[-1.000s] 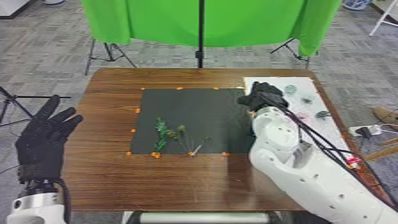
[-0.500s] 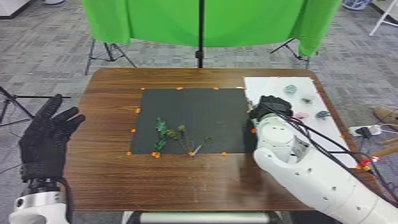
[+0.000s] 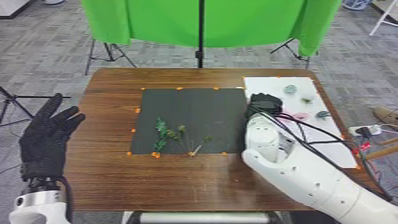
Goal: Arrange flowers
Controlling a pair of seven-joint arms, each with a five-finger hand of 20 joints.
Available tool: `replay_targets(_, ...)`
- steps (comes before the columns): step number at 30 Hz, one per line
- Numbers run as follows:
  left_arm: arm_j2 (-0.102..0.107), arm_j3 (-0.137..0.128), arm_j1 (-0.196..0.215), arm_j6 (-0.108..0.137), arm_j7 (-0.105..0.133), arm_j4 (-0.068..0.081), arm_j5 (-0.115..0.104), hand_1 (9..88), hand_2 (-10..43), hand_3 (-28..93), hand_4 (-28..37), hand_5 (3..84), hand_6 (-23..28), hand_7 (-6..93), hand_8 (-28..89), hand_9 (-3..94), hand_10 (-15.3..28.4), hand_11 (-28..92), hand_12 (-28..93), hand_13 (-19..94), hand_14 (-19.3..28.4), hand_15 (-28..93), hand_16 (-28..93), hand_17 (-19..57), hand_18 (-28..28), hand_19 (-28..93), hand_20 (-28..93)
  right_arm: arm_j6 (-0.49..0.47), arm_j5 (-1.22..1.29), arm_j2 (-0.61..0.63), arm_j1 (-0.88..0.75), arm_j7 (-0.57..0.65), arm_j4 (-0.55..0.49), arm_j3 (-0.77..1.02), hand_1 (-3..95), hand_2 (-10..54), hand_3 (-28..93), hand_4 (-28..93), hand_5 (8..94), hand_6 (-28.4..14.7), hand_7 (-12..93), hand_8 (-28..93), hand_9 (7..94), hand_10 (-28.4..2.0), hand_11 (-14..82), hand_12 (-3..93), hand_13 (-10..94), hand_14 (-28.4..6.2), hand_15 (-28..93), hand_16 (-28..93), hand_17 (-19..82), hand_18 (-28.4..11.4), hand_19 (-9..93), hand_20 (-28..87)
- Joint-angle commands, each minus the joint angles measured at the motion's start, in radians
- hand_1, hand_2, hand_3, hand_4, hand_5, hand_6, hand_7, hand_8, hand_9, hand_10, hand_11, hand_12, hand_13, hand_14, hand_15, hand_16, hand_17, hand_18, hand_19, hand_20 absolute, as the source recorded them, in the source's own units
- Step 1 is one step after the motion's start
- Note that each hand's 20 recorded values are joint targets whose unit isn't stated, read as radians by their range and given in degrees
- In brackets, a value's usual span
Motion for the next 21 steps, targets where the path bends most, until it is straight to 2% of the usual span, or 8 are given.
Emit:
replay_targets(1, 0.004, 0.008, 0.012, 0.001, 0.014, 0.002, -0.006, 20.1, 9.1, 75, -28.3, 34.7, 7.0, 9.8, -7, 33.3, 18.9, 29, 15, 22, 24.0, 55, -6, -9.6, 20.8, 44, 30, 0.14, -0.069, 0.049, -0.003, -0.016, 0.057, -0.063, 56.6, -9.5, 68, -28, 87.5, -3.0, 20, 6, 87.9, -10.8, 42.2, 23.7, 83, -7.9, 69, 15, 46, -23.6, 93, 45)
replay_targets(8, -0.001, 0.004, 0.019, 0.004, 0.01, -0.002, -0.005, 20.0, 9.2, 75, -28.3, 34.7, 7.1, 9.8, -7, 33.3, 18.9, 29, 15, 22, 24.1, 55, -6, -9.5, 20.8, 44, 30, 0.327, -0.141, 0.111, 0.05, -0.028, 0.041, -0.121, 57.5, -9.5, 70, -28, 88.3, -3.7, 20, 8, 89.8, -10.4, 41.2, 23.5, 86, -6.5, 68, 17, 48, -22.9, 93, 48)
replay_targets(10, 0.002, 0.005, 0.024, 0.005, 0.017, -0.003, -0.008, 20.1, 9.2, 74, -28.3, 34.8, 7.1, 9.7, -7, 33.3, 18.9, 29, 15, 22, 24.1, 55, -6, -9.5, 20.8, 44, 30, 0.375, -0.16, 0.126, 0.067, -0.031, 0.032, -0.13, 57.3, -9.5, 71, -28, 88.6, -3.9, 20, 9, 90.0, -10.4, 41.2, 23.7, 86, -6.5, 68, 17, 48, -22.8, 93, 49)
replay_targets(11, -0.002, 0.004, 0.019, 0.002, 0.008, -0.002, -0.003, 20.0, 9.2, 75, -28.3, 34.8, 7.1, 9.7, -7, 33.3, 18.9, 29, 15, 22, 24.1, 55, -6, -9.5, 20.8, 44, 30, 0.385, -0.171, 0.13, 0.066, -0.035, 0.024, -0.121, 57.3, -9.5, 71, -28, 88.7, -3.9, 20, 9, 90.1, -10.4, 41.2, 23.7, 86, -6.4, 68, 17, 48, -22.7, 93, 49)
replay_targets(12, 0.002, 0.006, 0.024, 0.008, 0.015, -0.004, -0.007, 20.0, 9.1, 75, -28.3, 34.8, 7.1, 9.7, -7, 33.3, 18.9, 29, 15, 22, 24.1, 55, -6, -9.5, 20.8, 44, 30, 0.401, -0.17, 0.14, 0.088, -0.032, 0.018, -0.141, 57.3, -9.5, 71, -28, 88.7, -3.9, 20, 9, 90.2, -10.4, 41.3, 23.8, 86, -6.5, 68, 17, 48, -22.6, 93, 50)
replay_targets(13, -0.001, 0.005, 0.022, 0.005, 0.009, -0.004, -0.004, 20.0, 9.1, 75, -28.3, 34.8, 7.1, 9.7, -7, 33.3, 18.9, 29, 15, 22, 24.1, 55, -6, -9.5, 20.8, 44, 30, 0.399, -0.191, 0.137, 0.078, -0.046, 0.012, -0.116, 57.2, -9.5, 72, -28, 88.9, -4.0, 20, 9, 90.2, -10.4, 41.4, 23.9, 86, -6.5, 69, 17, 48, -22.6, 93, 50)
replay_targets(17, -0.003, 0.001, 0.03, 0.008, 0.008, -0.008, -0.003, 20.1, 9.2, 75, -28.3, 34.8, 7.1, 9.7, -7, 33.3, 18.9, 29, 15, 22, 24.1, 55, -6, -9.5, 20.8, 44, 30, 0.397, -0.192, 0.15, 0.101, -0.048, -0.016, -0.115, 57.1, -9.5, 73, -28, 89.2, -4.2, 20, 10, 90.6, -10.6, 41.5, 24.0, 86, -6.6, 69, 18, 48, -22.5, 93, 51)
replay_targets(21, -0.002, 0.001, 0.033, 0.01, 0.011, -0.01, -0.005, 20.1, 9.2, 75, -28.3, 34.8, 7.1, 9.7, -7, 33.3, 18.9, 29, 15, 22, 24.0, 55, -6, -9.5, 20.8, 44, 30, 0.342, -0.104, 0.142, 0.051, -0.027, -0.085, -0.033, 55.3, -9.5, 75, -28, 88.8, -4.5, 20, 10, 89.5, -10.7, 42.0, 24.3, 85, -6.8, 69, 18, 48, -22.8, 93, 51)
